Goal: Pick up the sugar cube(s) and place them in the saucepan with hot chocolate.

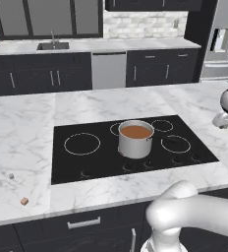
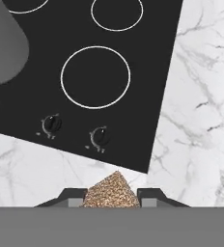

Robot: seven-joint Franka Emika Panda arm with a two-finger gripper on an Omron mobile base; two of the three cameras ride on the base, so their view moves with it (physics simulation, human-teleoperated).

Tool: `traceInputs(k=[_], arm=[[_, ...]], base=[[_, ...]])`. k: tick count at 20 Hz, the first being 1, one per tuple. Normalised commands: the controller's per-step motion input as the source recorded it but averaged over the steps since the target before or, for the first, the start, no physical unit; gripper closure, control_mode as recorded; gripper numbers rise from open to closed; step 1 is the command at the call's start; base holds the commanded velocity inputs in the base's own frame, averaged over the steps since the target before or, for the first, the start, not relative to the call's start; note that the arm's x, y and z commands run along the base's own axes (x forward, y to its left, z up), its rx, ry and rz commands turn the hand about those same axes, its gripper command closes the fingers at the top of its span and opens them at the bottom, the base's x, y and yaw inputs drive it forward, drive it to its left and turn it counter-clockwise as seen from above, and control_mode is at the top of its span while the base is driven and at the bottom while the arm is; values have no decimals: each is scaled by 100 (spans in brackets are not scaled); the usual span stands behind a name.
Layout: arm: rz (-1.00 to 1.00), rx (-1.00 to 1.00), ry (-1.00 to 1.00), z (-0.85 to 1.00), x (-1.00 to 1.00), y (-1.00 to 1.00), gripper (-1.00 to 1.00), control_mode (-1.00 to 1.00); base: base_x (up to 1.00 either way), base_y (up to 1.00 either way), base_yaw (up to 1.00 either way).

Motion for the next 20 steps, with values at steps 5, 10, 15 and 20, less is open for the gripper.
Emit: traceInputs(k=[5,10,15,20], arm=[[35,-11,0,42,-19,100,100,-100],[33,-5,-1,8,-17,100,100,-100],[11,0,-5,2,3,100,100,-100],[-3,0,-9,17,44,100,100,-100]], base=[[0,0,0],[0,0,0],[0,0,0],[0,0,0]])
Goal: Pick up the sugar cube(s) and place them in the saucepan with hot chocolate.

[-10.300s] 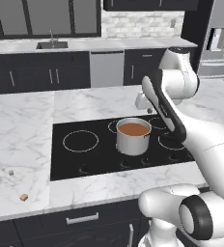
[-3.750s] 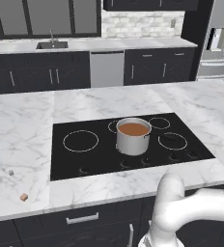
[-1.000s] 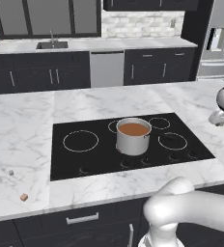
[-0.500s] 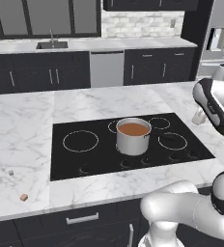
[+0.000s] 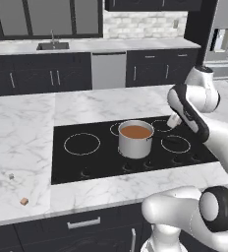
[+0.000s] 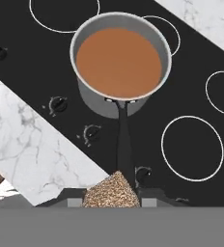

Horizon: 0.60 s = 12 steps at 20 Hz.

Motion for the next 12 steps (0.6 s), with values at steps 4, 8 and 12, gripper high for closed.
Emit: traceInputs(k=[4,8,12], arm=[[-14,-4,0,6,92,100,100,-100],[-24,-6,0,-5,99,86,100,-100],[-18,0,0,-50,51,51,100,-100]], base=[[0,0,0],[0,0,0],[0,0,0]])
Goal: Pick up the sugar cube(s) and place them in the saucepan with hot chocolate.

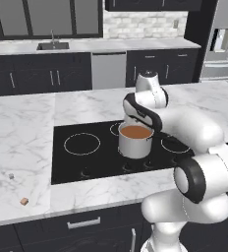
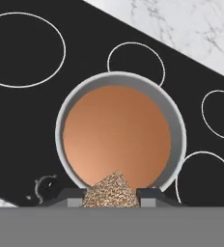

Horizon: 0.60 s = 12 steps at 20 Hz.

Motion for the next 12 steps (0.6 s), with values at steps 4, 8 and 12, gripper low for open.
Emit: traceInputs(k=[4,8,12], arm=[[-10,2,0,-29,5,4,100,-100],[-7,14,0,0,0,-11,100,-100],[0,1,3,-6,6,-3,100,-100]], base=[[0,0,0],[0,0,0],[0,0,0]])
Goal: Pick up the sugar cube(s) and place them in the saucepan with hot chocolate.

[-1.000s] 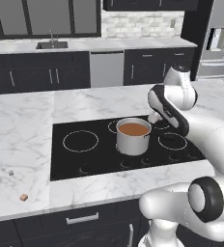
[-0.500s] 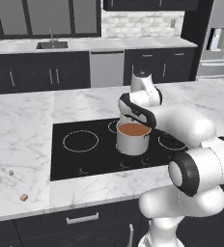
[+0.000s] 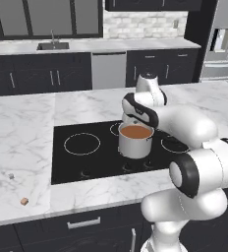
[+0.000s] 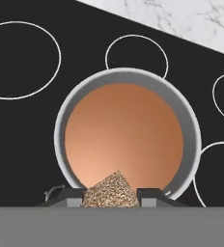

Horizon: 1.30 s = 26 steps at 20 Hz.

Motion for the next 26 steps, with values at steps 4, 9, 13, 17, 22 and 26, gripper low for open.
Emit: traceInputs(k=[4,9,13,17,22,26], arm=[[0,0,8,-16,0,0,100,-100],[0,0,6,-13,0,0,100,-100],[0,0,5,-11,4,0,100,-100],[0,0,5,-6,12,-2,100,-100],[0,0,1,0,9,-15,100,-100],[0,0,6,0,6,-2,100,-100]], base=[[0,0,0],[0,0,0],[0,0,0],[0,0,0],[0,0,0],[0,0,0]])
